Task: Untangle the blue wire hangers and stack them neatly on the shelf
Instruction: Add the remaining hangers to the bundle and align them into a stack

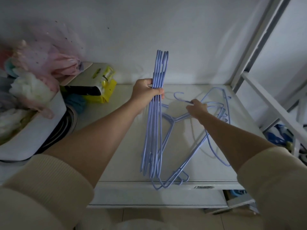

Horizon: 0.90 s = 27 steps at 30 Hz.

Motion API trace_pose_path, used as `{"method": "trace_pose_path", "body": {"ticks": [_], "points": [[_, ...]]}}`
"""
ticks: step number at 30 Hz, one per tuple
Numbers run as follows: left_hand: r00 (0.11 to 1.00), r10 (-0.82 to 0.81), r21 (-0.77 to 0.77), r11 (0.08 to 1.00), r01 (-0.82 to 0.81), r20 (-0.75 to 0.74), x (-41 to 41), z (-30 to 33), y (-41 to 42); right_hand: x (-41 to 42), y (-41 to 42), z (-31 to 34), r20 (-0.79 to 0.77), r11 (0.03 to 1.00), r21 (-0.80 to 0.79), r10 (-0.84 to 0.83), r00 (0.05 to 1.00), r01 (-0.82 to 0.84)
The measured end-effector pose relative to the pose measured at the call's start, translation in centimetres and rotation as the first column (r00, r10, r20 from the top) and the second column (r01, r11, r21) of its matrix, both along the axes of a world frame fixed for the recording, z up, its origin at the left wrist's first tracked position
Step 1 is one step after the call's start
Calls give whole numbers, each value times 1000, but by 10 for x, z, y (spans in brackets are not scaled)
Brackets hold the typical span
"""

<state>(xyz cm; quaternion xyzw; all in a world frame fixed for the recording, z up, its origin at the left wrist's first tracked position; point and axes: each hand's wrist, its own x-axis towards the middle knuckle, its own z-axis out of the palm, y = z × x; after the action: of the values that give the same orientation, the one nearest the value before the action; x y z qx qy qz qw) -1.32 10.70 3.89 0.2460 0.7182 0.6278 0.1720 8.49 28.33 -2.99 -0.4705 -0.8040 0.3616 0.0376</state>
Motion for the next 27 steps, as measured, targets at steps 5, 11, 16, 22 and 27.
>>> {"method": "trace_pose_path", "body": {"ticks": [5,11,16,22,27], "points": [[1000,16,-25,1000,-16,-20,5,5,1,-1,-4,29,-198,989,120,-62,978,86],[996,78,-38,996,-80,-44,12,13,6,-4,-16,70,-462,971,140,-108,880,193],[992,110,-12,994,-111,-68,19,23,10,-13,-41,93,-572,996,53,-34,820,78],[985,145,-23,989,-147,-90,22,29,9,-26,-86,105,-580,986,-100,51,813,-133],[975,205,-70,975,-211,-87,13,31,-5,-33,-112,120,-549,898,-324,79,832,-298]]}}
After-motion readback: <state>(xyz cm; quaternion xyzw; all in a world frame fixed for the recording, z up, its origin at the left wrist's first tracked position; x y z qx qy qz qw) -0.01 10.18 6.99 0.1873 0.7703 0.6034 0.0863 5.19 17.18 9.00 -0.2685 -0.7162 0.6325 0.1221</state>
